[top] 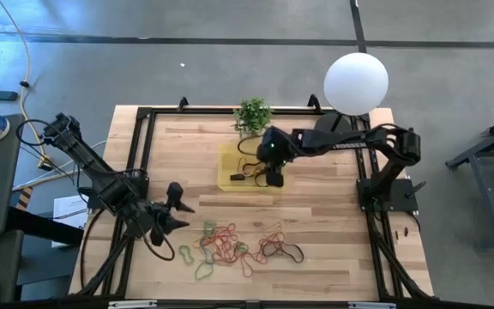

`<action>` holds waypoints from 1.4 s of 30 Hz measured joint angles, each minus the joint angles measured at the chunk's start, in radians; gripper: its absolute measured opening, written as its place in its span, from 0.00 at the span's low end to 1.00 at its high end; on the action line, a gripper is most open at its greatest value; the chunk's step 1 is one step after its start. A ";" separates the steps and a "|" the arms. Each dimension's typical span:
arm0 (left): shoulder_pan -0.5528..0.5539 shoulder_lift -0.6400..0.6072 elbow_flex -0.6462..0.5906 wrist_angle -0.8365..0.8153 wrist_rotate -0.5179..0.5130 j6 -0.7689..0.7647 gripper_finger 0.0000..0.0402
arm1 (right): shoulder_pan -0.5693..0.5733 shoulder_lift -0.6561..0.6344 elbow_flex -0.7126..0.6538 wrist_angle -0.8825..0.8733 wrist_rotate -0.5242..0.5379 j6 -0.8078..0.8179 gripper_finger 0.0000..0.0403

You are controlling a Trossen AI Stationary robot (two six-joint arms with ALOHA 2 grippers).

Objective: Pick and place rubber bands into bin
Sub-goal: Put the green rubber band into the yellow bin

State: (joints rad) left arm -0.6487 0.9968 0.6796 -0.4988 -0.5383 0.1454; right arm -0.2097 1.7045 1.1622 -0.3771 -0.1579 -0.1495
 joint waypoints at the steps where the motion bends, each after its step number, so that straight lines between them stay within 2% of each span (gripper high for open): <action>1: 0.000 0.014 0.000 0.000 0.036 -0.004 0.49 | 0.018 -0.008 0.000 0.001 0.006 -0.009 0.50; 5: 0.000 0.080 0.000 0.001 0.165 -0.024 0.49 | 0.096 -0.030 0.000 0.012 0.040 -0.034 0.50; 11: 0.000 0.187 0.000 0.002 0.327 -0.079 0.49 | 0.207 -0.044 0.000 0.015 0.037 -0.031 0.45; 19: 0.006 0.320 0.000 0.005 0.350 -0.247 0.49 | 0.334 -0.044 0.001 0.023 0.070 0.020 0.37; 27: 0.059 0.434 0.000 0.033 0.427 -0.364 0.49 | 0.423 -0.044 0.002 0.034 0.114 0.082 0.33; 32: 0.089 0.471 0.000 0.045 0.480 -0.406 0.49 | 0.464 -0.044 0.002 0.031 0.176 0.093 0.33; 42: 0.086 0.481 0.000 0.063 0.497 -0.472 0.49 | 0.474 -0.044 0.002 0.021 0.184 0.092 0.33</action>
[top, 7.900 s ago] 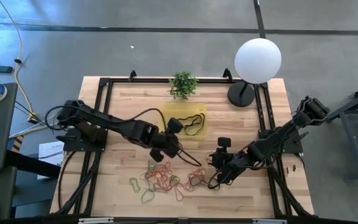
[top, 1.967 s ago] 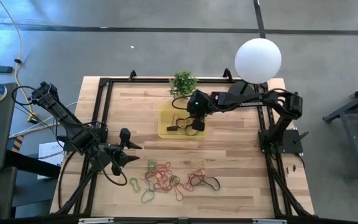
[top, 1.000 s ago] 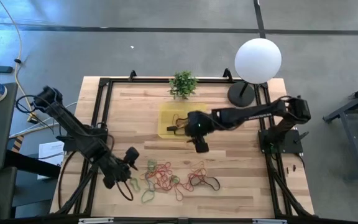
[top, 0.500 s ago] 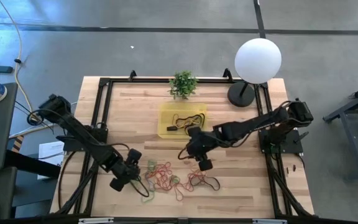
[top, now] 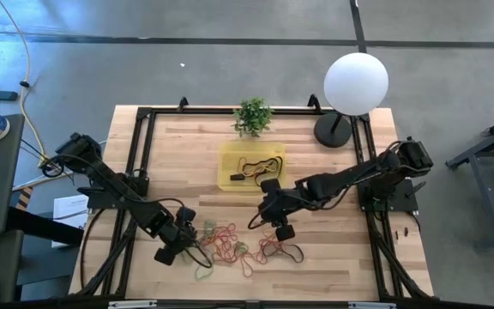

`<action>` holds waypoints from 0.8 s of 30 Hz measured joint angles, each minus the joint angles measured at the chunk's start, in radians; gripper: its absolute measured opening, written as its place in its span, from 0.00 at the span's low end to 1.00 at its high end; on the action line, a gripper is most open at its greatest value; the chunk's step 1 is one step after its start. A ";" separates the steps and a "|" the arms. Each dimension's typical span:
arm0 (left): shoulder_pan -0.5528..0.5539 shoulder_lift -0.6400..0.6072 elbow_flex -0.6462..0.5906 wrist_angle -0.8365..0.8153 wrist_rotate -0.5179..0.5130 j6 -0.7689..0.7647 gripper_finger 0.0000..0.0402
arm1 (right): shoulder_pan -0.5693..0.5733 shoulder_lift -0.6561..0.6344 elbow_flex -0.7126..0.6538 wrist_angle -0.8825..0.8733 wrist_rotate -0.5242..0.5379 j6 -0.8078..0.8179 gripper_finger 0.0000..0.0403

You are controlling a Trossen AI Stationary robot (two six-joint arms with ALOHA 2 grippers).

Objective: Pick and place rubber bands into bin
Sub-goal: Put the green rubber band into the yellow bin

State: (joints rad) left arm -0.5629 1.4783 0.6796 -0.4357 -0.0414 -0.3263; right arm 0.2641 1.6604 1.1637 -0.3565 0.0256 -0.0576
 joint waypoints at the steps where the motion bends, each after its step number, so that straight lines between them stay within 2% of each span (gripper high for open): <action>1: 0.000 0.003 0.000 0.000 0.000 -0.002 0.49 | 0.000 0.000 0.000 0.001 0.000 -0.001 0.33; 16: 0.000 0.051 0.002 0.021 0.023 -0.027 0.49 | 0.000 0.000 0.000 -0.002 -0.001 -0.002 0.33; 19: 0.000 0.051 0.002 0.020 0.023 -0.044 0.44 | 0.000 0.000 0.000 -0.002 -0.001 -0.002 0.33; 24: 0.001 0.052 0.002 0.017 0.019 -0.046 0.31 | 0.000 0.000 0.000 -0.002 0.024 -0.002 0.33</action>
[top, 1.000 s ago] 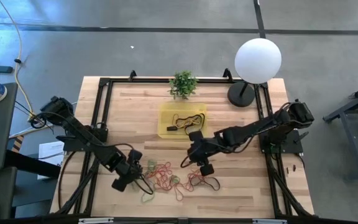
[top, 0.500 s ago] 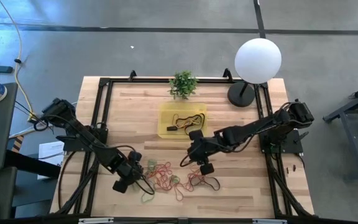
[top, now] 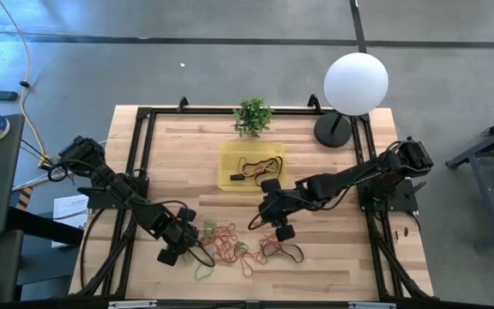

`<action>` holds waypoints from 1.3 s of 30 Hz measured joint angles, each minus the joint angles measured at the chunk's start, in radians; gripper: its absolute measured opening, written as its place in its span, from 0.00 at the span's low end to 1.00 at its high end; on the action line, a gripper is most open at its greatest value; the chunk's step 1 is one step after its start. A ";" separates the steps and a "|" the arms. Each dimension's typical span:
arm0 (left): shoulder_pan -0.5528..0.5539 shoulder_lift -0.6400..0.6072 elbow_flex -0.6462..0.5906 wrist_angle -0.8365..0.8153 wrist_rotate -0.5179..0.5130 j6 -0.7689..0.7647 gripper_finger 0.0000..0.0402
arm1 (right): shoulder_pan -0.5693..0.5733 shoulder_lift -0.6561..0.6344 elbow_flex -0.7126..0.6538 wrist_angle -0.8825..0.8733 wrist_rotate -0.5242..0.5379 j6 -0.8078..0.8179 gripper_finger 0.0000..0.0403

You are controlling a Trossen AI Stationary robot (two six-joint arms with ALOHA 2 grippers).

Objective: Pick and place rubber bands into bin
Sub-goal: Put the green rubber band into the yellow bin

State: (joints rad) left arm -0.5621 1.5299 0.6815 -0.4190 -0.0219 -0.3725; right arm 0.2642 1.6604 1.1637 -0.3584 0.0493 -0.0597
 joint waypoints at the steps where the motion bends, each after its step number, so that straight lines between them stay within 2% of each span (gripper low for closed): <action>1: 0.000 0.000 0.000 -0.001 0.000 0.000 0.28 | 0.000 0.000 0.000 0.000 0.003 0.000 0.33; 7: -0.025 0.001 0.000 0.001 0.007 0.024 0.18 | 0.000 0.000 0.000 0.000 0.004 0.000 0.33; 15: -0.068 0.001 -0.001 0.000 -0.011 0.028 0.16 | 0.000 0.000 0.000 0.001 0.005 0.000 0.33; 24: -0.068 0.044 0.005 -0.014 -0.030 0.018 0.16 | 0.000 0.000 0.000 -0.003 0.012 0.011 0.33; 27: -0.068 0.047 0.005 -0.021 -0.050 0.001 0.12 | 0.000 0.000 0.000 -0.003 0.012 0.011 0.33; 31: -0.068 0.045 0.005 -0.028 -0.073 -0.002 0.02 | 0.000 0.000 0.000 -0.004 0.012 0.011 0.33; 39: -0.068 0.052 0.041 -0.078 -0.097 0.023 0.01 | 0.000 0.001 0.000 -0.004 0.012 0.011 0.33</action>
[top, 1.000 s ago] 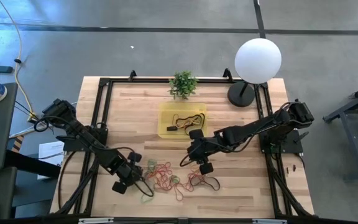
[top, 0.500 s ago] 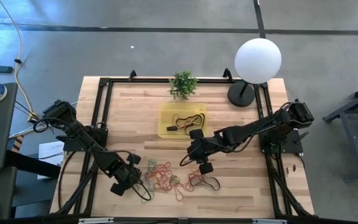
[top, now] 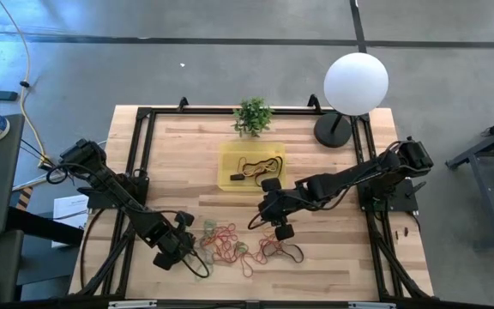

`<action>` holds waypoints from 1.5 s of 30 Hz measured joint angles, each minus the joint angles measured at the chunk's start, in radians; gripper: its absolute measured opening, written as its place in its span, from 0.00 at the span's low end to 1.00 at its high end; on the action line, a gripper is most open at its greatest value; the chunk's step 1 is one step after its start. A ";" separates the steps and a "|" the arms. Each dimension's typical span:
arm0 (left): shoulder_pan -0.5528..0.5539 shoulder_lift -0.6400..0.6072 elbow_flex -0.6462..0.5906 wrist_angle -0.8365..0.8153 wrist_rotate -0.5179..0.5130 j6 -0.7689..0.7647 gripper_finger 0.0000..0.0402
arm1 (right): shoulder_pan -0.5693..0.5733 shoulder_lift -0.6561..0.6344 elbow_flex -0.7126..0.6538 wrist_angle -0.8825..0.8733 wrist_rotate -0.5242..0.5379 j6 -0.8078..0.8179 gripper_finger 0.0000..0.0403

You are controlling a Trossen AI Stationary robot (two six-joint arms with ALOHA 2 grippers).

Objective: Pick and place rubber bands into bin
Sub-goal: Put the green rubber band into the yellow bin

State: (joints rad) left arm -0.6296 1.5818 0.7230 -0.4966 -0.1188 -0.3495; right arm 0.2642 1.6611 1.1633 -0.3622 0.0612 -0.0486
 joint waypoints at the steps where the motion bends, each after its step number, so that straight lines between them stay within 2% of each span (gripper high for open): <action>1: 0.000 0.001 0.011 -0.016 -0.002 0.004 0.01 | 0.000 0.000 0.000 0.000 0.000 0.000 0.33; 12: 0.002 0.002 0.160 -0.313 -0.122 0.034 0.00 | 0.008 0.000 0.000 0.000 0.002 0.000 0.33; 21: 0.015 -0.003 0.302 -0.495 -0.292 0.101 0.00 | 0.034 -0.020 0.000 -0.009 0.052 -0.003 0.33; 29: 0.093 -0.035 0.404 -0.493 -0.465 0.298 0.00 | 0.086 -0.080 0.000 -0.019 0.116 -0.001 0.33; 34: 0.183 -0.065 0.431 -0.469 -0.546 0.452 0.00 | 0.148 -0.118 0.000 -0.036 0.184 0.000 0.33; 41: 0.359 -0.089 0.435 -0.300 -0.541 0.724 0.00 | 0.233 -0.151 0.001 -0.099 0.335 0.055 0.33; 45: 0.480 -0.089 0.430 -0.175 -0.446 0.881 0.00 | 0.272 -0.151 0.001 -0.154 0.397 0.118 0.33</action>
State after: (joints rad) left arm -0.1498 1.4933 1.1532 -0.6721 -0.5646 0.5317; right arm 0.5358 1.5097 1.1641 -0.5166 0.4584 0.0694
